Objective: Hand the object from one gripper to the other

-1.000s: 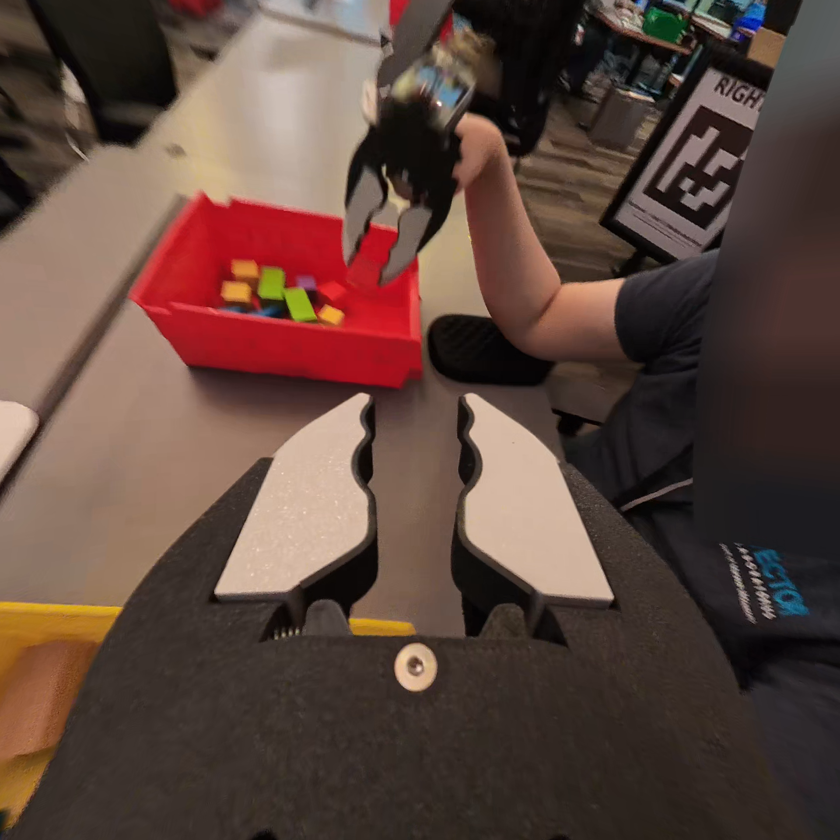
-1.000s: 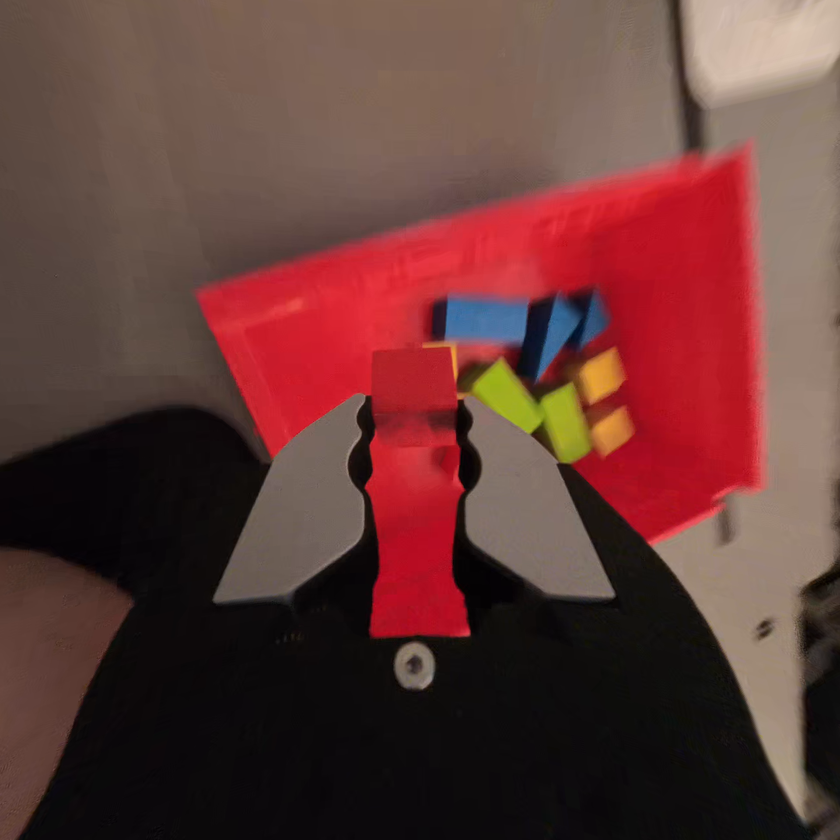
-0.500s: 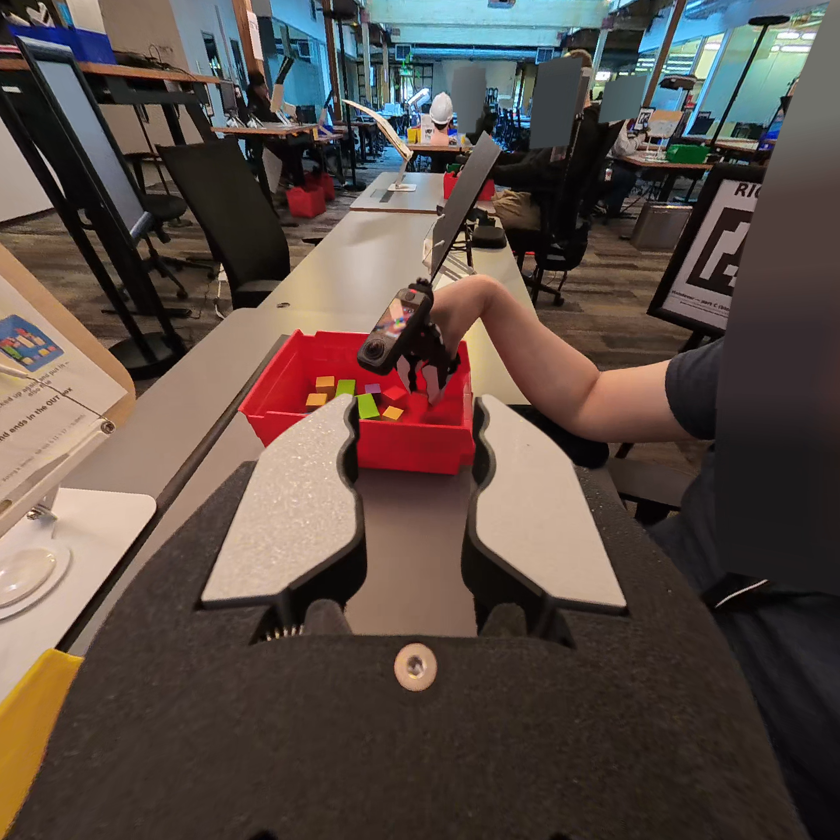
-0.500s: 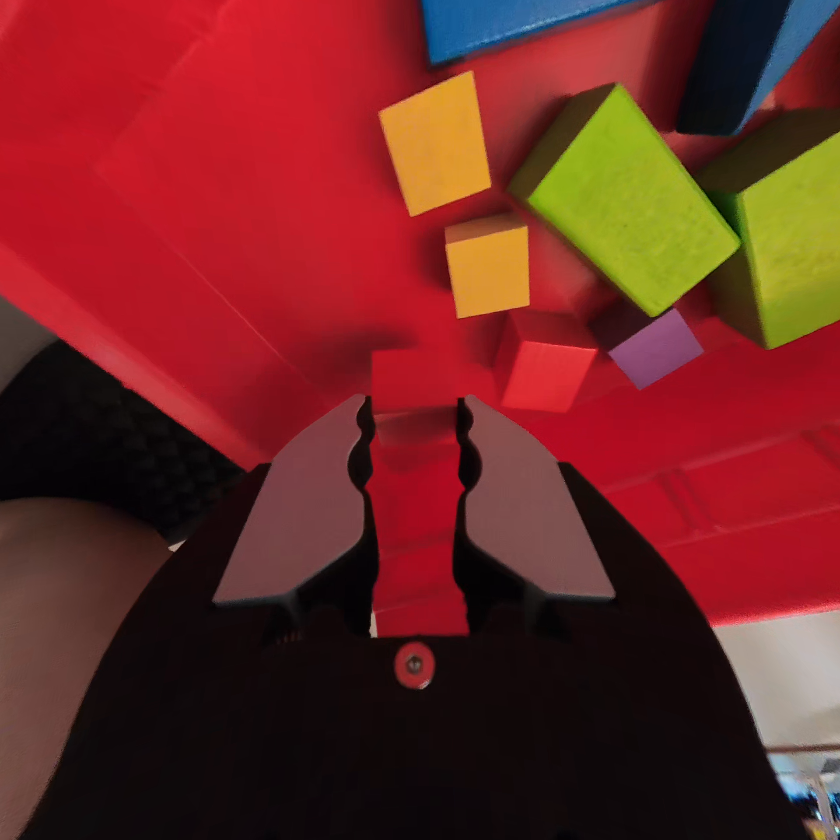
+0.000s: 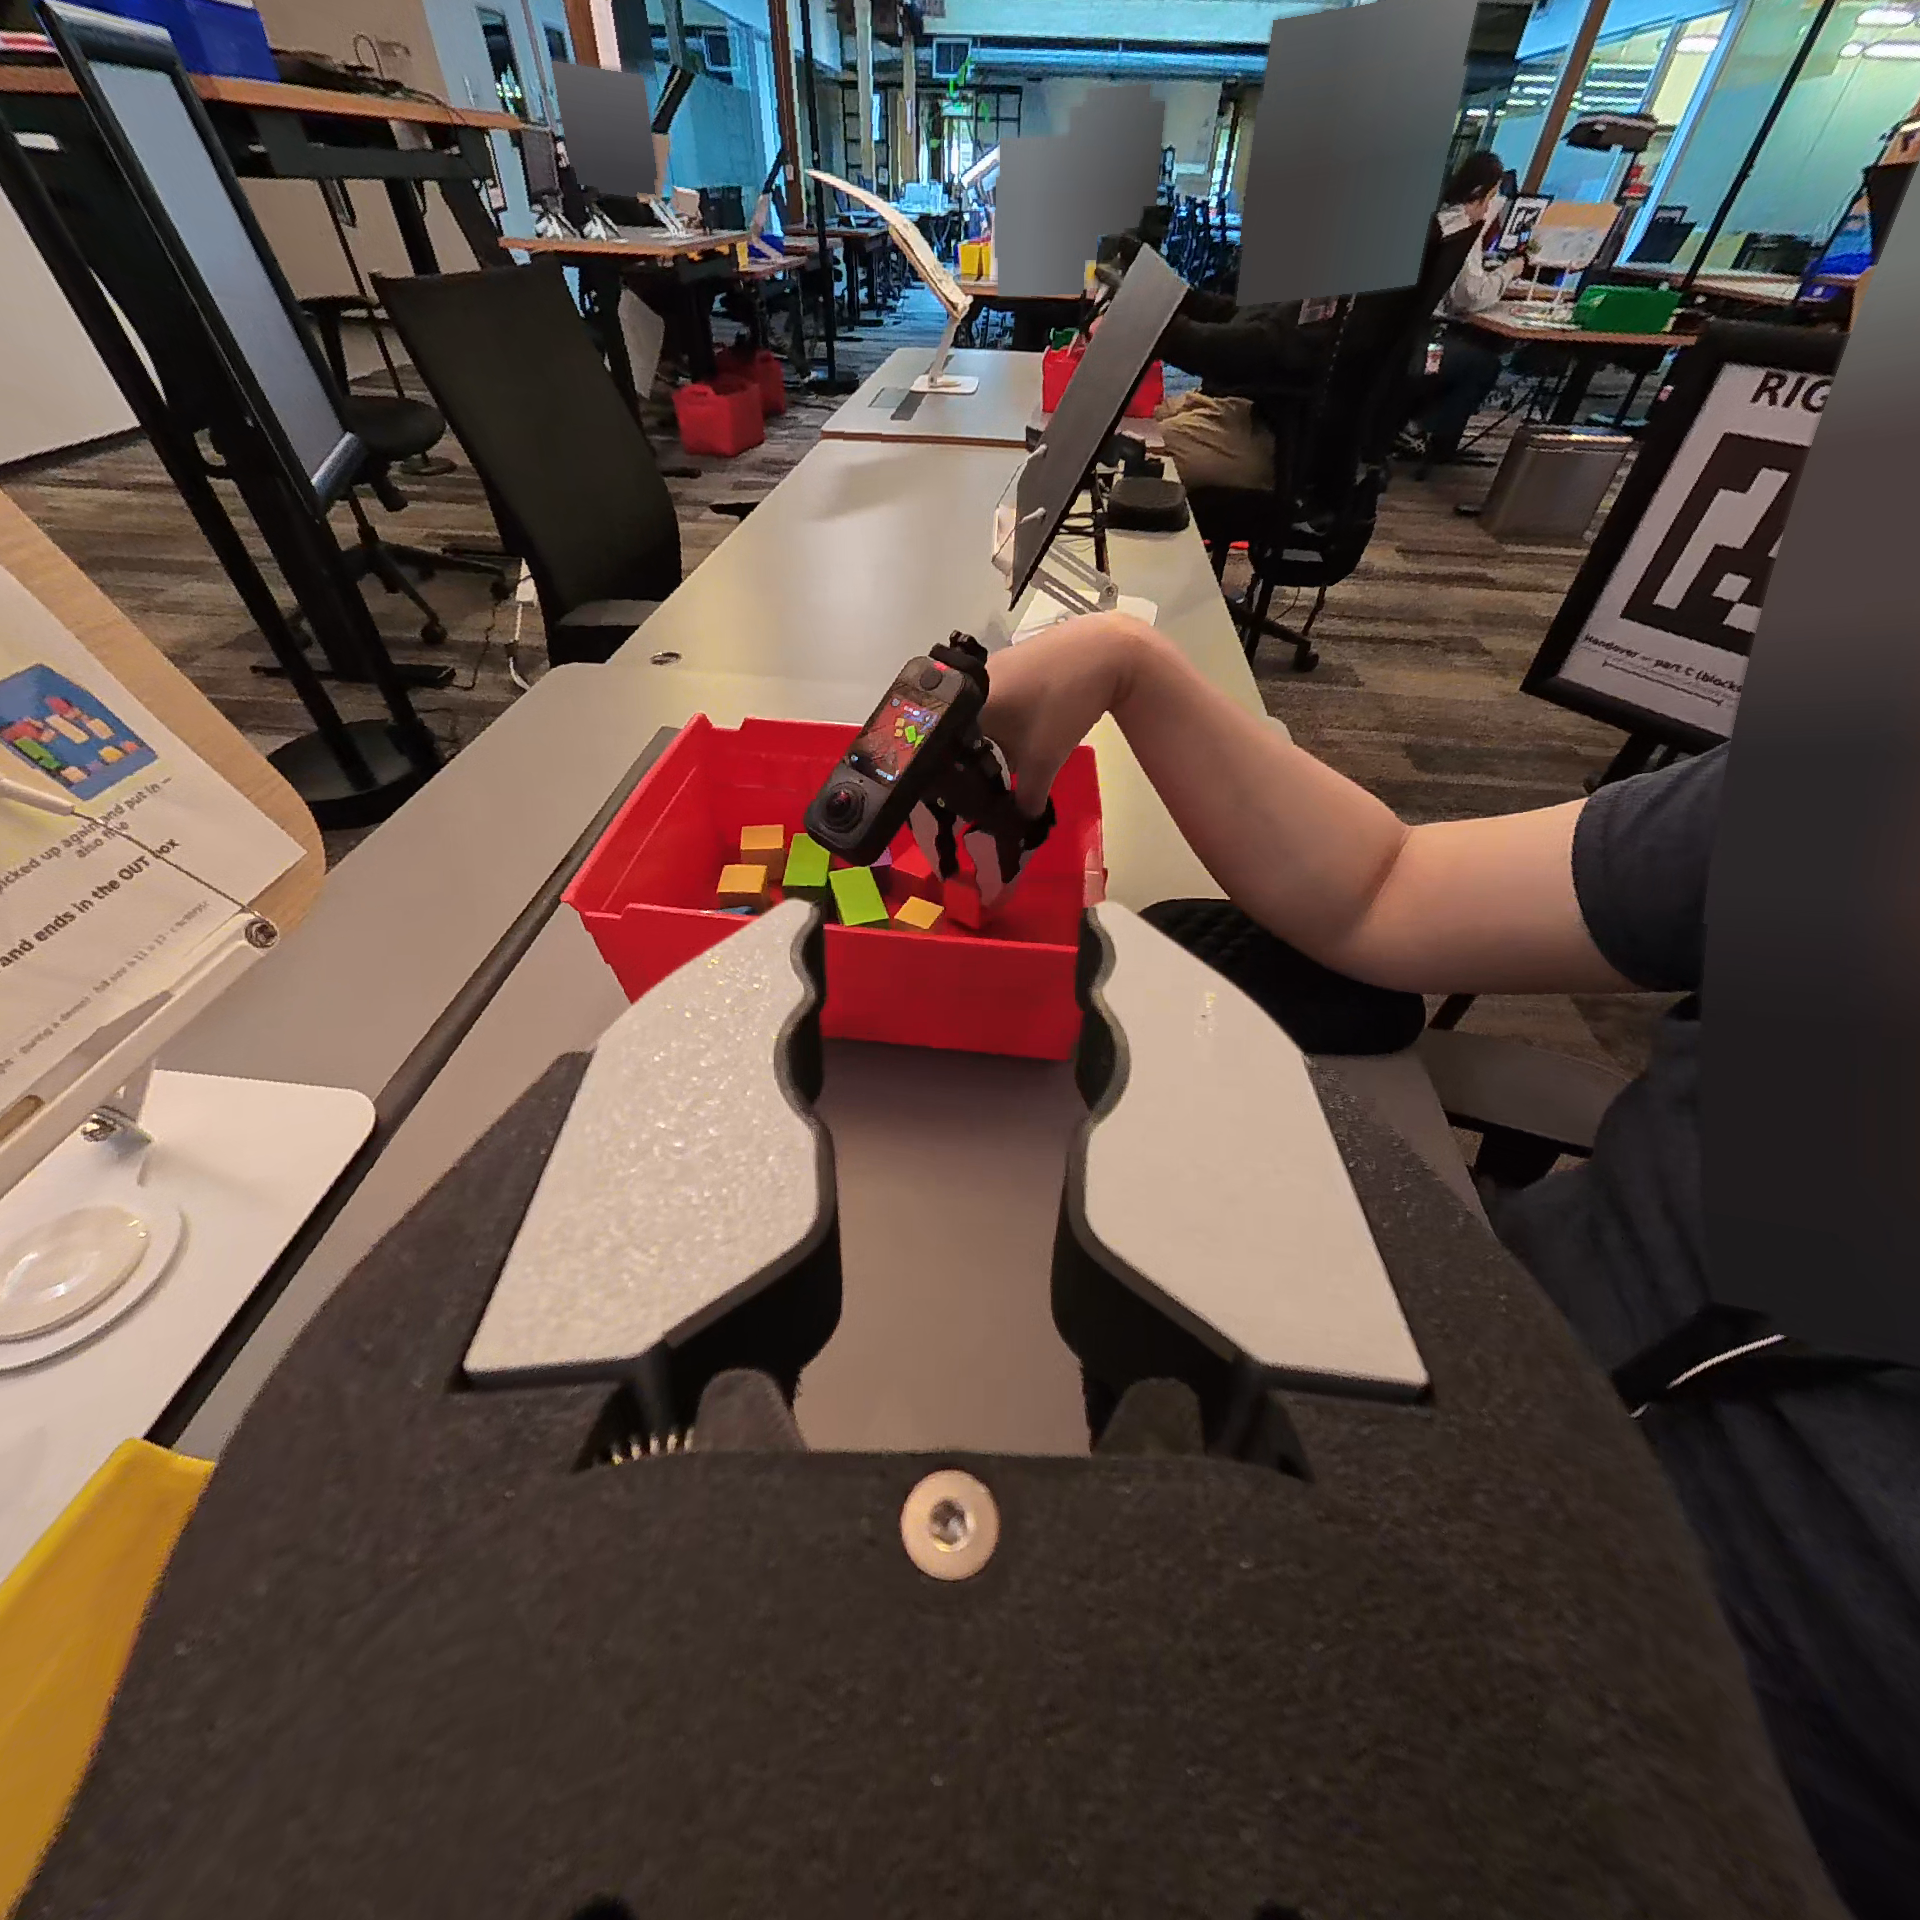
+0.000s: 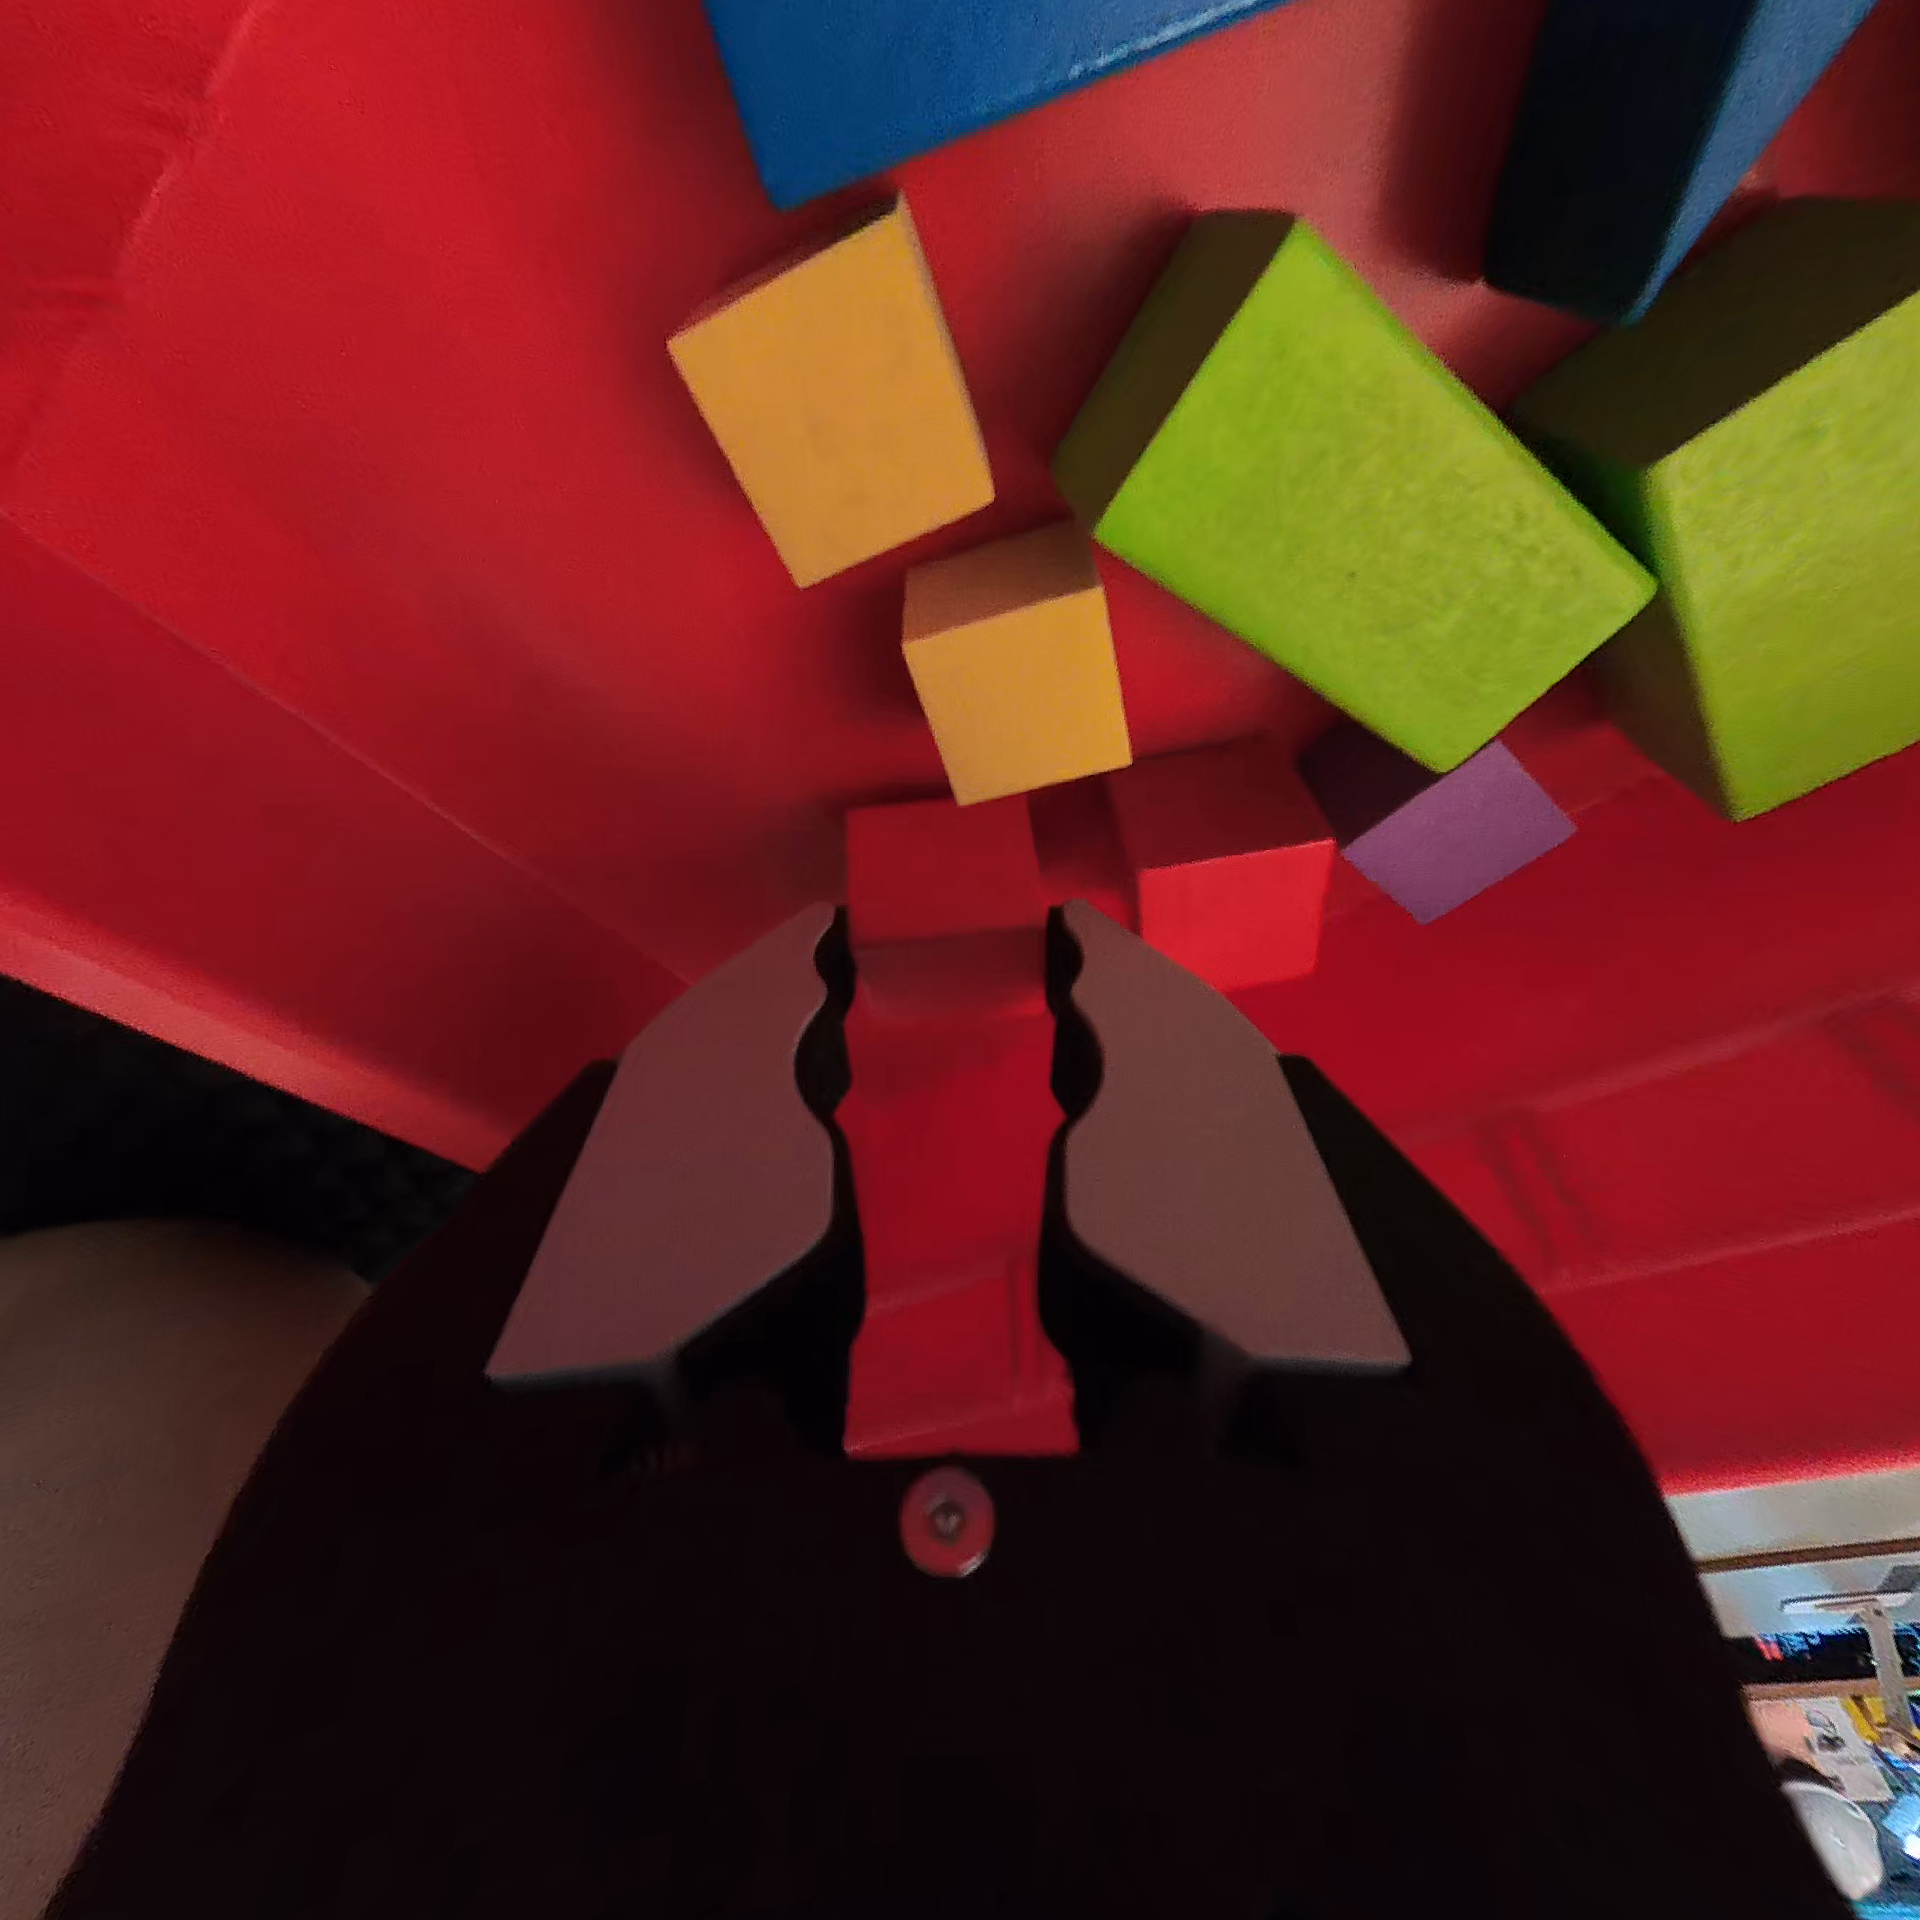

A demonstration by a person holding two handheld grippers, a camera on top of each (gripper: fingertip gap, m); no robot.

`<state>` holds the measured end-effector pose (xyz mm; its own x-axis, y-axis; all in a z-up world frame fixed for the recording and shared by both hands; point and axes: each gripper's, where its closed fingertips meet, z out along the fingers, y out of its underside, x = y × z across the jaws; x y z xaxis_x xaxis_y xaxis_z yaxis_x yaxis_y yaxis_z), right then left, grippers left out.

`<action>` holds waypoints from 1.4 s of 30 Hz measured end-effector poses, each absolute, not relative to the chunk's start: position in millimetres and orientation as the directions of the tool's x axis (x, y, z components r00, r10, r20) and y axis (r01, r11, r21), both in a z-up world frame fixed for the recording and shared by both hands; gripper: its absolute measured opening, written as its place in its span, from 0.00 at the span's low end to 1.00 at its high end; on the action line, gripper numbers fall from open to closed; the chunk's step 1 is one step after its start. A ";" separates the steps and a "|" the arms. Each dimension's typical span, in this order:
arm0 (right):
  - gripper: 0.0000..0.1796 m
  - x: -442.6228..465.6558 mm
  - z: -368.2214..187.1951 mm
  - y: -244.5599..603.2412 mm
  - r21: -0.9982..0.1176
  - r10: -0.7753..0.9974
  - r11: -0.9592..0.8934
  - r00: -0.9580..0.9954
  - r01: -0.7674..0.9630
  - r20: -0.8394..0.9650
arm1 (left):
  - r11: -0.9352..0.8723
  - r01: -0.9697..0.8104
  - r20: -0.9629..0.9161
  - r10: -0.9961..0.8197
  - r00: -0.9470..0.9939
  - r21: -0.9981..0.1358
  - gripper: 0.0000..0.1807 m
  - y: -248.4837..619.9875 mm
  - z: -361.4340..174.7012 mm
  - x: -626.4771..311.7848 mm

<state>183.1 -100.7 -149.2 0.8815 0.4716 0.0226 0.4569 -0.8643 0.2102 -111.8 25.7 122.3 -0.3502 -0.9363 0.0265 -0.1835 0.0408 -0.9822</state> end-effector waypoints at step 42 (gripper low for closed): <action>0.20 161.0 -90.4 -76.9 0.006 0.568 -0.811 0.784 0.586 0.250 | -0.395 -0.832 -0.170 -0.857 0.487 -0.390 0.38 273.9 -139.9 -207.7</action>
<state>161.0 -76.9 -90.4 0.7840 0.5682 0.2500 0.5856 -0.8106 0.0063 -207.7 273.9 -139.9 0.4867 -0.8568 -0.1703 -0.8319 -0.3951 -0.3895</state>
